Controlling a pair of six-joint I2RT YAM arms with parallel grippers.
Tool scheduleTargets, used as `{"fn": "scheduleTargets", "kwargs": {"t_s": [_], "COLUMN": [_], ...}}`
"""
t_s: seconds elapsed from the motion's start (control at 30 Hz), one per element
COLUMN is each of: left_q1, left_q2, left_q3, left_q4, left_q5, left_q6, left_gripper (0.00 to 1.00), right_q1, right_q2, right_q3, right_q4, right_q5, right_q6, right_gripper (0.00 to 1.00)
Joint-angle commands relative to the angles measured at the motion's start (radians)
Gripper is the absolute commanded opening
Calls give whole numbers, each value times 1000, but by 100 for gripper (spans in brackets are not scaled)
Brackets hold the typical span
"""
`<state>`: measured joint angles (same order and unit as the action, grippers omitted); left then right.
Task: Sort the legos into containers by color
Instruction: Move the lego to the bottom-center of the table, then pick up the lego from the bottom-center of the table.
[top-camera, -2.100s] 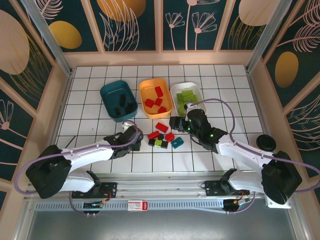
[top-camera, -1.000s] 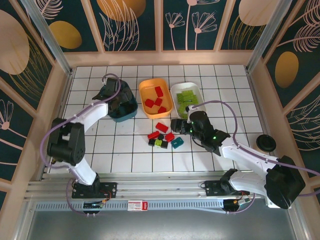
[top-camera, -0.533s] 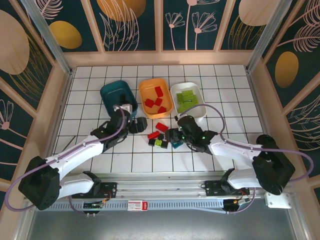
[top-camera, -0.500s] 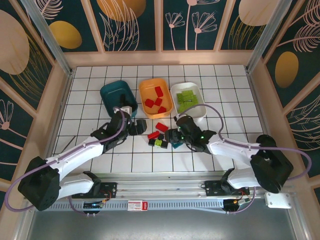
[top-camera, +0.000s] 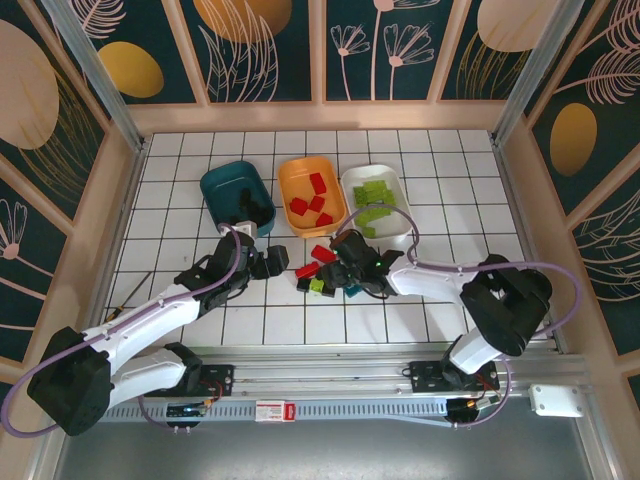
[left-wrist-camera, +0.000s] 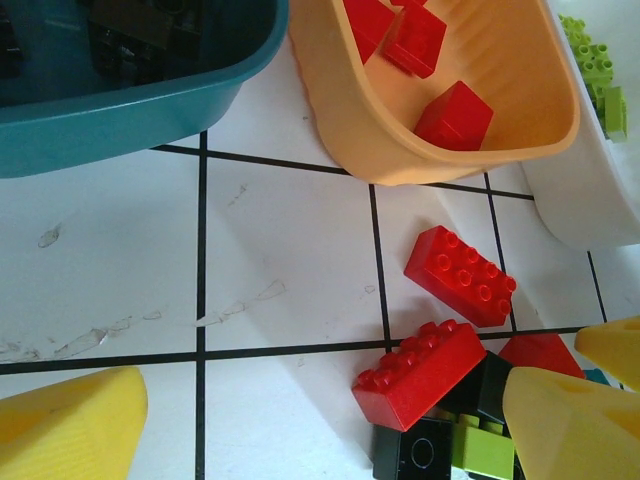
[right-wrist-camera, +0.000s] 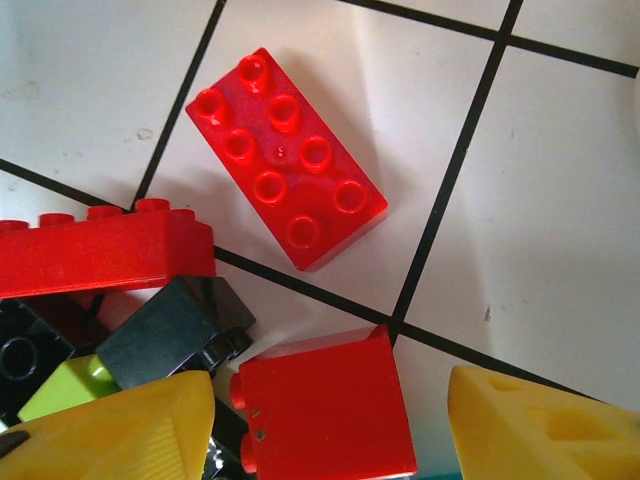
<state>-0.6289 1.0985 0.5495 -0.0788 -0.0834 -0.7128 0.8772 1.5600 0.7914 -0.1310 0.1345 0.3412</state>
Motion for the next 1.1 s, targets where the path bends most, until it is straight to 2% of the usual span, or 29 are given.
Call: {"fn": "scheduleTargets", "kwargs": {"t_s": [0.0, 0.2, 0.33, 0.43, 0.6, 0.8, 0.93, 1.07], "left_q1": [-4, -3, -3, -3, -3, -4, -3, -3], "left_q2": [1, 4, 10, 16, 36, 71, 90, 94], "left_q3": [-7, -4, -3, 2, 12, 21, 23, 23], "left_q4": [5, 2, 2, 4, 25, 55, 71, 77], "left_q5": [-4, -4, -4, -4, 7, 20, 31, 43], "left_q6": [-16, -14, -7, 2, 10, 26, 37, 41], "left_gripper": [91, 92, 92, 92, 92, 92, 93, 93], "right_q1": [5, 0, 5, 20, 82, 212, 319, 363], "right_q2": [40, 64, 64, 23, -55, -110, -99, -107], "right_q3": [32, 23, 4, -49, -126, -179, -172, -118], "right_q4": [-44, -26, -39, -54, -132, -240, -304, -356], "right_q5": [43, 48, 42, 48, 89, 97, 103, 166], "right_q6": [-24, -24, -1, 42, 149, 325, 432, 455], "right_gripper": [62, 55, 38, 30, 29, 27, 26, 26]}}
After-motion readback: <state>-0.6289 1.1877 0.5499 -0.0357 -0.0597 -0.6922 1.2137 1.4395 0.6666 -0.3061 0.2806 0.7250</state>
